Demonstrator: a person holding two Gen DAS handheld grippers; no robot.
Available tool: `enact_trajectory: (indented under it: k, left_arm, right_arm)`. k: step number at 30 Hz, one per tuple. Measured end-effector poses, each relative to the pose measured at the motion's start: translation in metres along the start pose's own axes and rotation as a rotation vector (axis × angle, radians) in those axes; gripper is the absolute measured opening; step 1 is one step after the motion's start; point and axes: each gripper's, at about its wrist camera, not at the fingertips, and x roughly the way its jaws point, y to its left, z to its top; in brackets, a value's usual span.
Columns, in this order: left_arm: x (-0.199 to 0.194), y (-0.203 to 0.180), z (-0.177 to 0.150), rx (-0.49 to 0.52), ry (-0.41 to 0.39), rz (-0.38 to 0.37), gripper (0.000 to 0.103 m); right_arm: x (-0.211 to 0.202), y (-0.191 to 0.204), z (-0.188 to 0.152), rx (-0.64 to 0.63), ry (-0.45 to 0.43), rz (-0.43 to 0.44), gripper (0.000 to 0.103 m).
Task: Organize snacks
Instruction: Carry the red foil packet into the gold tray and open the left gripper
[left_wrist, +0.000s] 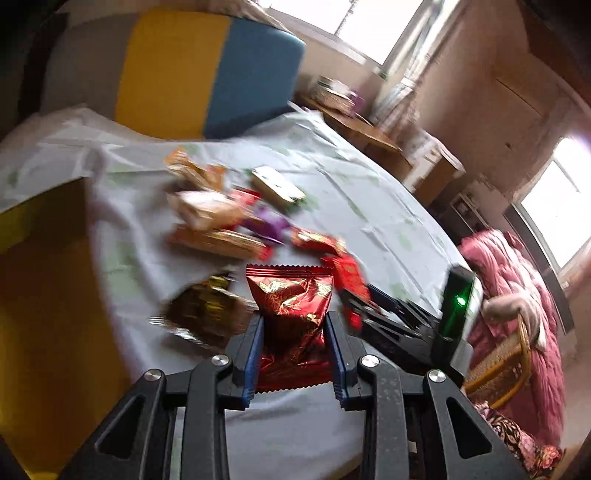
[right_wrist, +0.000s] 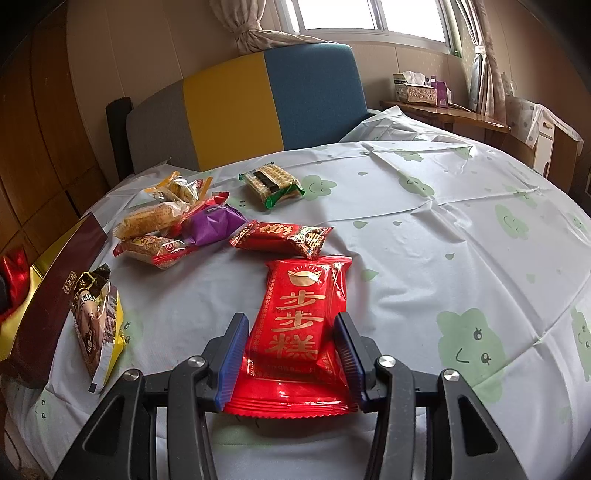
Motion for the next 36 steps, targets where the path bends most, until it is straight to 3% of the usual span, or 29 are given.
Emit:
enact_trajectory:
  k: [7,12,20,31,36]
  left_arm:
    - [-0.03,0.075,0.008,-0.098,-0.045,0.184,0.032]
    - [-0.047,0.149,0.006,-0.209,-0.017,0.374,0.032]
    - [-0.052,0.233,0.005,-0.29,0.038,0.56,0.032]
    - [-0.047,0.294,0.018,-0.36,0.062,0.643,0.033]
    - [-0.052,0.3,0.017,-0.377,0.023,0.669,0.045]
  right_arm:
    - [0.0,0.001,0.0,-0.004,0.001,-0.005,0.049]
    - [-0.001,0.002,0.0,-0.013,0.003,-0.016,0.049]
    - [-0.001,0.004,0.0,-0.023,0.005,-0.028,0.049]
    - [-0.001,0.005,-0.001,-0.03,0.007,-0.037,0.049]
    - [-0.001,0.006,0.0,-0.036,0.008,-0.044,0.049]
